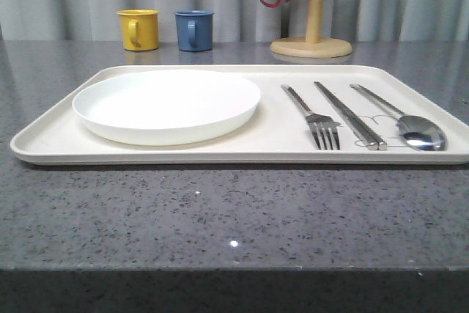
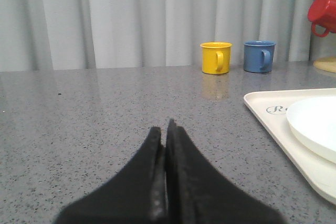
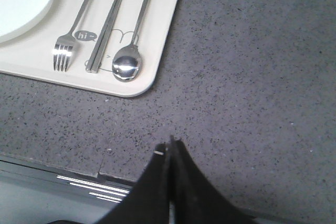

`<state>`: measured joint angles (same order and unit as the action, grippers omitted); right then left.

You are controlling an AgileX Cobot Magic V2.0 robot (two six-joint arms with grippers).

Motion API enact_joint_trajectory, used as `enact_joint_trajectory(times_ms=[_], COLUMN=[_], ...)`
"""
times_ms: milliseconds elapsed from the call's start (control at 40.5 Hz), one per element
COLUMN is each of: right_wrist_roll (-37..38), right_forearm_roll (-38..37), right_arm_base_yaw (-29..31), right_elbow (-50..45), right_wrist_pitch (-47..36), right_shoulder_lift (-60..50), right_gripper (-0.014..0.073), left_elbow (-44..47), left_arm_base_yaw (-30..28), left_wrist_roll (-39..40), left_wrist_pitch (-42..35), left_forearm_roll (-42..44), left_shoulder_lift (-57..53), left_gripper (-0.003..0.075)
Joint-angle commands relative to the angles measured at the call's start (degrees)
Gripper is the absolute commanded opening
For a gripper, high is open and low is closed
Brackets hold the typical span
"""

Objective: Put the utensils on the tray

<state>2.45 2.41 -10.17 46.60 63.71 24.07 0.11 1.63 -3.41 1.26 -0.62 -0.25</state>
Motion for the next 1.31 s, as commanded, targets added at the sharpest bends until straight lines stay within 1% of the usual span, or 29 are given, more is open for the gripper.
enact_joint_trajectory(times_ms=[0,741,815,865,939,1137,1285], right_wrist_roll=[-0.70,-0.70,-0.70,-0.70,-0.70,-0.70,-0.70], right_forearm_roll=[-0.60,-0.60,-1.18,-1.62,-1.68,-1.62,-1.62], right_arm_base_yaw=[0.13,0.13,0.64,1.71,3.91,7.38,9.11], right_elbow=[1.15,1.15,-0.03,-1.27,-5.08,-19.69,-30.07], right_wrist_pitch=[-3.70,-3.70,-4.66,-6.33,-11.53,-32.42,-44.66], right_shoulder_lift=[0.48,0.48,-0.65,-1.79,-4.52,-13.16,-18.91], right_gripper=[-0.0067,-0.0067,-0.0067,-0.0067,-0.0067,-0.0067,-0.0067], left_elbow=[1.12,1.12,1.12,1.12,1.12,1.12,1.12], left_arm_base_yaw=[-0.03,-0.03,-0.03,-0.03,-0.03,-0.03,-0.03], left_wrist_roll=[0.65,0.65,0.65,0.65,0.65,0.65,0.65], left_wrist_pitch=[-4.20,-4.20,-4.20,-4.20,-4.20,-4.20,-4.20], left_forearm_roll=[0.04,0.04,0.04,0.04,0.04,0.04,0.04], left_shoulder_lift=[-1.26,-1.26,-1.26,-1.26,-1.26,-1.26,-1.26], left_gripper=[-0.0020,-0.0020,-0.0020,-0.0020,-0.0020,-0.0020,-0.0020])
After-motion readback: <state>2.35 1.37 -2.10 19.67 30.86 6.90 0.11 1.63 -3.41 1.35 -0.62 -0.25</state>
